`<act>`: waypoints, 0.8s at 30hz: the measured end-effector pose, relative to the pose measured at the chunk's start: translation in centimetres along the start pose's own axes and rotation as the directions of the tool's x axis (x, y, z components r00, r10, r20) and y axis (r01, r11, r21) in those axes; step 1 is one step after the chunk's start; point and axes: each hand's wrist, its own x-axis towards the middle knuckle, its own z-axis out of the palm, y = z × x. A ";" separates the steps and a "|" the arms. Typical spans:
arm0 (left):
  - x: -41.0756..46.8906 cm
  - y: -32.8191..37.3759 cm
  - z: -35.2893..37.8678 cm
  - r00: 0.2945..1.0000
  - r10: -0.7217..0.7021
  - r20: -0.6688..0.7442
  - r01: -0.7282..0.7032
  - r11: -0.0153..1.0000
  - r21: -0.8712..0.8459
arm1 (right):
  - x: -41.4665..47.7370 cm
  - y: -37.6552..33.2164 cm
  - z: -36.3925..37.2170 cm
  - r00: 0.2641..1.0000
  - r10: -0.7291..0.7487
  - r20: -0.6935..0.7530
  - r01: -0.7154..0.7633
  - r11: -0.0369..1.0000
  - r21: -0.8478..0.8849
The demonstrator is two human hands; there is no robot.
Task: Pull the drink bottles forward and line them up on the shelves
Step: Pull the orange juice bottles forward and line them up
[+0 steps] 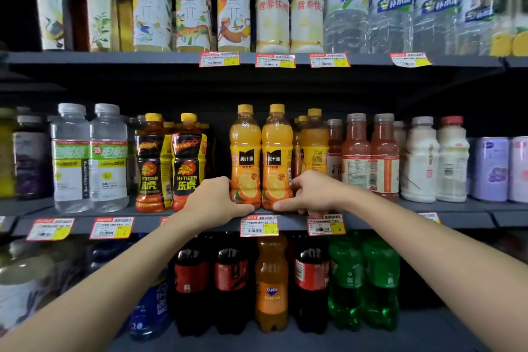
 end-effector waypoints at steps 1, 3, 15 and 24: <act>0.0 0.0 0.0 1.000 0.016 0.004 -0.016 1.000 -0.021 | -0.2 -0.2 -0.1 1.000 -0.020 -0.023 0.019 0.999 -0.038; -0.1 0.0 0.2 0.999 0.038 -0.003 -0.038 0.997 -0.066 | -0.2 -0.2 0.2 0.996 -0.053 -0.066 0.049 0.997 -0.064; -0.4 -1.5 -0.6 0.996 0.087 0.014 -0.087 0.996 -0.023 | -0.3 0.1 1.0 0.992 -0.112 -0.058 0.106 0.990 -0.095; -0.1 -2.2 -0.6 0.993 0.111 0.039 -0.111 0.994 -0.004 | 0.1 0.8 0.7 0.994 -0.103 -0.038 0.099 0.990 -0.100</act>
